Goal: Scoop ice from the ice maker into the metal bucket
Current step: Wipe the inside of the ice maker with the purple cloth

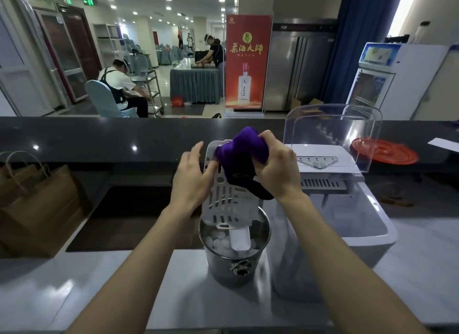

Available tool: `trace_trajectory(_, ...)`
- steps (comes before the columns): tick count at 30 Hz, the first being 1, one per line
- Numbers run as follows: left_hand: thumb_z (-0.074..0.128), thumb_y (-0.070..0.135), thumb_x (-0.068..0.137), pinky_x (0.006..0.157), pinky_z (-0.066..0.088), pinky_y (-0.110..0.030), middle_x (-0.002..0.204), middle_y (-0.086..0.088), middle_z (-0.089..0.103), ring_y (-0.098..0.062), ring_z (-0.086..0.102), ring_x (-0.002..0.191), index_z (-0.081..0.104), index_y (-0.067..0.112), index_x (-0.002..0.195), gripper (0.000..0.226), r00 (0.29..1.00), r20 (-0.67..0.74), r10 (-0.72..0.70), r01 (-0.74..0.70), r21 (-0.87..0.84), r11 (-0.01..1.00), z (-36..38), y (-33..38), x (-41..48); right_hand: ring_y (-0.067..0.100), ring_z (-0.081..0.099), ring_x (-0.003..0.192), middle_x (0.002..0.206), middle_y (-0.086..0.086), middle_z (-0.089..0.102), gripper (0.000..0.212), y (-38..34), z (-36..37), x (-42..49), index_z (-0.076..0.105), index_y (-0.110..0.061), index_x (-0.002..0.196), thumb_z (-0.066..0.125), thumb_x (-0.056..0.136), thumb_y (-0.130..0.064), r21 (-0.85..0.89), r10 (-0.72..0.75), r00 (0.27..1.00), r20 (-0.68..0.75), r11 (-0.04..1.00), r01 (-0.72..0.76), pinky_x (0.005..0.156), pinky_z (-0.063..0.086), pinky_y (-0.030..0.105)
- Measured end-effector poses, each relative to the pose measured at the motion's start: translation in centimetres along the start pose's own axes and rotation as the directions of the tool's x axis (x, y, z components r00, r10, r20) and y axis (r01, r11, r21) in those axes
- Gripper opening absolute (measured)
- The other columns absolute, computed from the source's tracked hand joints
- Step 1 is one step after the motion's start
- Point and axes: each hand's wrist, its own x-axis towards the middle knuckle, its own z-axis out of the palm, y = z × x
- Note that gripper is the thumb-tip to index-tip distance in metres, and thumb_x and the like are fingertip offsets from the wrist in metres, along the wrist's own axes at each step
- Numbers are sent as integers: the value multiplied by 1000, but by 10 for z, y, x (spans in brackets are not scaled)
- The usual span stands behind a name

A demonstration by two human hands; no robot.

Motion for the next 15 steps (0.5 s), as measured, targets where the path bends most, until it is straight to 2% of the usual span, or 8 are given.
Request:
trace_trajectory(1,55,56,101,95,52,-39,129,0,56,-16,58,114,41,31,161,66,991,-51,121,-113,142,983,-3,1,3,22,64,72,86,2,69,26,0,-2,1,63,-14,113,76,91,-11,-4,-47,999,-3,999,47,66,55,36)
trace_trajectory(3,61,39,103,85,57,-40,117,0,55,-19,60,98,53,28,153,52,948,-63,314,-279,315,907,-11,8,10,20,66,74,89,2,71,25,-2,-3,3,65,-13,116,76,93,-11,12,-122,992,10,992,122,67,58,36)
trace_trajectory(5,62,26,104,72,62,-46,111,-1,59,-24,65,83,68,22,135,32,914,-45,402,-368,320,873,-20,18,17,18,66,75,91,1,71,27,-5,-3,4,64,-14,118,77,94,-16,39,-102,995,-3,994,102,68,58,36)
trace_trajectory(7,62,17,103,69,61,-47,109,-3,61,-28,67,78,74,16,119,20,907,-67,416,-381,290,878,-24,23,22,19,65,77,95,2,70,35,-8,-2,3,61,-16,122,78,94,-29,30,24,1000,-14,999,-23,69,55,33)
trace_trajectory(9,59,15,106,68,59,-39,107,-3,61,-25,65,77,74,13,113,17,914,-125,386,-346,255,903,-24,24,22,21,62,80,98,3,69,44,-7,1,-2,57,-16,124,77,93,-40,-23,177,984,23,984,-177,69,49,32)
trace_trajectory(11,57,14,108,67,54,-31,106,-2,59,-20,62,76,73,12,109,16,919,-163,358,-320,218,922,-19,23,16,21,60,77,93,2,67,42,-9,6,-8,57,-17,118,74,93,-46,-43,278,959,58,960,-276,66,44,31)
trace_trajectory(13,58,15,108,65,47,-24,104,0,58,-17,59,76,71,12,107,14,937,-151,314,-287,175,942,-12,22,7,22,63,73,84,0,65,30,-11,9,-8,60,-17,111,73,94,-39,-35,281,957,73,960,-279,62,42,29)
trace_trajectory(15,57,21,108,60,41,-20,102,1,58,-12,55,73,70,13,107,15,950,-115,291,-268,184,946,-9,22,1,25,61,69,77,0,63,18,-11,8,-3,65,-15,107,70,93,-24,-97,222,972,82,972,-214,59,39,28)
